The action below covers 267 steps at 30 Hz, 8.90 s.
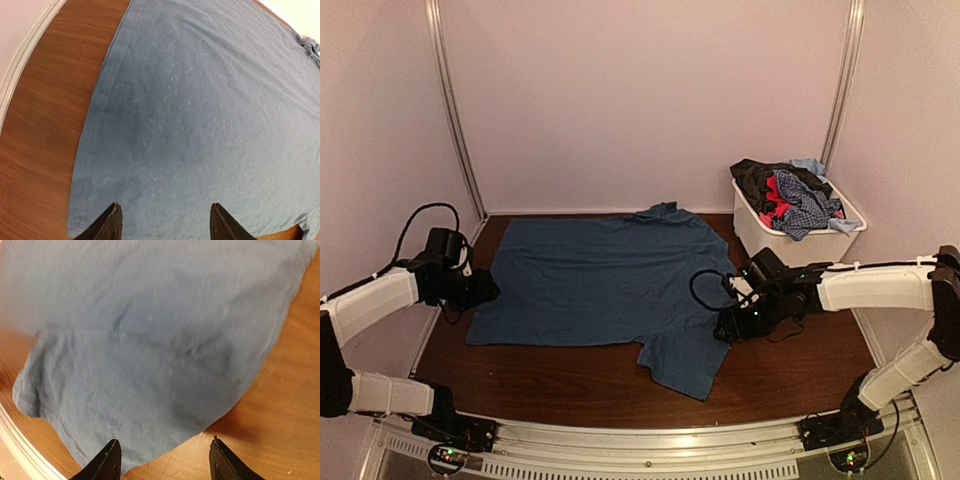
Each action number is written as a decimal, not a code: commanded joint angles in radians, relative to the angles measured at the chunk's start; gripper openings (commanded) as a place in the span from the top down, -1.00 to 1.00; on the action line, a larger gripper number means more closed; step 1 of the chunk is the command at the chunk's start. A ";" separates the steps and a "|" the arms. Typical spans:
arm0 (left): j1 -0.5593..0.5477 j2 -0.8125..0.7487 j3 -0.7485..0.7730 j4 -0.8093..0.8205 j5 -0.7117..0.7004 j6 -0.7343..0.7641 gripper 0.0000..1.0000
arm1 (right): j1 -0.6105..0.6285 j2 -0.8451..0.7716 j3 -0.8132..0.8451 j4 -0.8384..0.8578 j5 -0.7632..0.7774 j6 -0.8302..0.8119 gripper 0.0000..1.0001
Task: Fold and stack the mixed laundry pile
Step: Pick up the flattened T-shirt from the center of the board, then fold the flattened T-shirt at the center of the board.
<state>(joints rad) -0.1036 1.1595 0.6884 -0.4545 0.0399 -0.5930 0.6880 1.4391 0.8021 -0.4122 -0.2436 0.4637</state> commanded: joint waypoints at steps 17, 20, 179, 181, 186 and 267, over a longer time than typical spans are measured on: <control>-0.012 -0.186 -0.110 -0.118 -0.113 -0.152 -0.18 | 0.222 0.129 -0.045 0.000 0.198 0.261 0.05; -0.011 -0.204 -0.106 -0.138 -0.130 -0.158 -0.19 | 0.255 0.174 -0.016 -0.059 0.238 0.283 0.10; 0.042 0.454 0.208 0.215 0.127 -0.073 -0.10 | -0.272 0.313 0.437 -0.071 -0.148 -0.219 0.24; 0.028 0.493 0.208 0.222 0.122 -0.084 -0.05 | -0.267 0.321 0.387 -0.032 -0.160 -0.214 0.24; 0.024 0.564 0.190 0.195 0.085 -0.107 0.10 | -0.261 0.415 0.344 0.020 -0.159 -0.226 0.26; -0.818 0.812 0.260 0.793 0.357 -0.346 0.32 | -0.153 0.098 -0.092 0.232 -0.230 0.088 0.47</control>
<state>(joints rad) -0.9176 1.9564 0.9539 0.2813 0.3798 -0.9344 0.5385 1.5414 0.6880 -0.1974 -0.5091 0.5541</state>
